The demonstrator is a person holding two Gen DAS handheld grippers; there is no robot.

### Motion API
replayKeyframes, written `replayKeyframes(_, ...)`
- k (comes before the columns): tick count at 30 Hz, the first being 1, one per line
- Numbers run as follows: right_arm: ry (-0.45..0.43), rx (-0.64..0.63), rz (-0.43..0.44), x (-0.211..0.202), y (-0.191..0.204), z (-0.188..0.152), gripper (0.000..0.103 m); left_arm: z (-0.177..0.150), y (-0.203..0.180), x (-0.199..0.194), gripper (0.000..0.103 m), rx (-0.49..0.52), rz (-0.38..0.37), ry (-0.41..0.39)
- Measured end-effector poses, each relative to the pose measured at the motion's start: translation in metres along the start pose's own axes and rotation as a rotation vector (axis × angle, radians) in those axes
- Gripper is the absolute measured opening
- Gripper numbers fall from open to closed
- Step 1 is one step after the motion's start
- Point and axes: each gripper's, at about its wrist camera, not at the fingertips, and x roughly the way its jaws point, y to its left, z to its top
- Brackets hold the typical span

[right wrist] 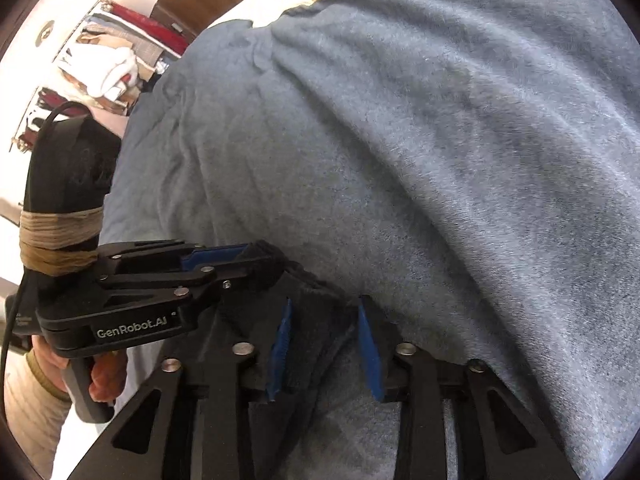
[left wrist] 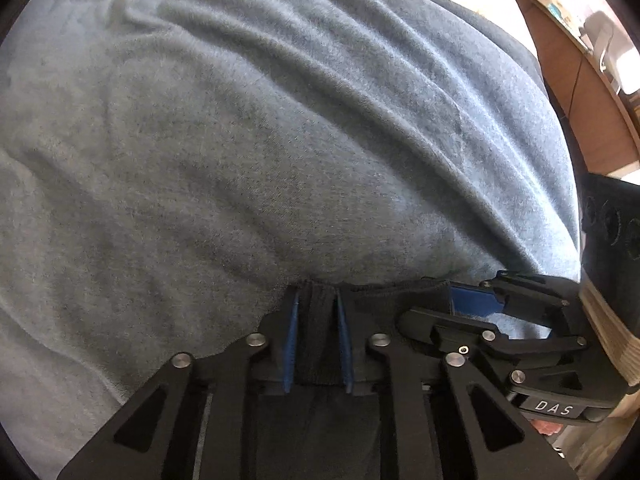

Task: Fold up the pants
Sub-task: 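Lower both grippers to the bundle end and close them on it together, then lift the bundle end with both grippers and fold it over onto the bundle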

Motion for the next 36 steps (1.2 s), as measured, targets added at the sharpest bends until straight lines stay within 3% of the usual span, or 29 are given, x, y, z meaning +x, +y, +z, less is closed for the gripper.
replayKeyframes(5,-0.028,-0.032,0.001,-0.012,0.01,0.001,0.018,-0.001,-0.002,-0.027,0.013,-0.018,0.002,-0.057)
replayKeyframes(19,-0.159,-0.239,0.038,-0.09,0.09,-0.009,0.017,-0.047,-0.029,-0.143,0.012,-0.018,0.065,-0.256)
replayKeyframes(26,-0.2,-0.358,0.064,-0.126,0.139,-0.039,0.016,-0.094,-0.036,-0.193,0.012,-0.027,0.111,-0.314)
replayKeyframes(36,-0.215,-0.515,0.092,-0.161,0.204,-0.105,0.016,-0.189,-0.047,-0.247,0.012,-0.064,0.159,-0.368)
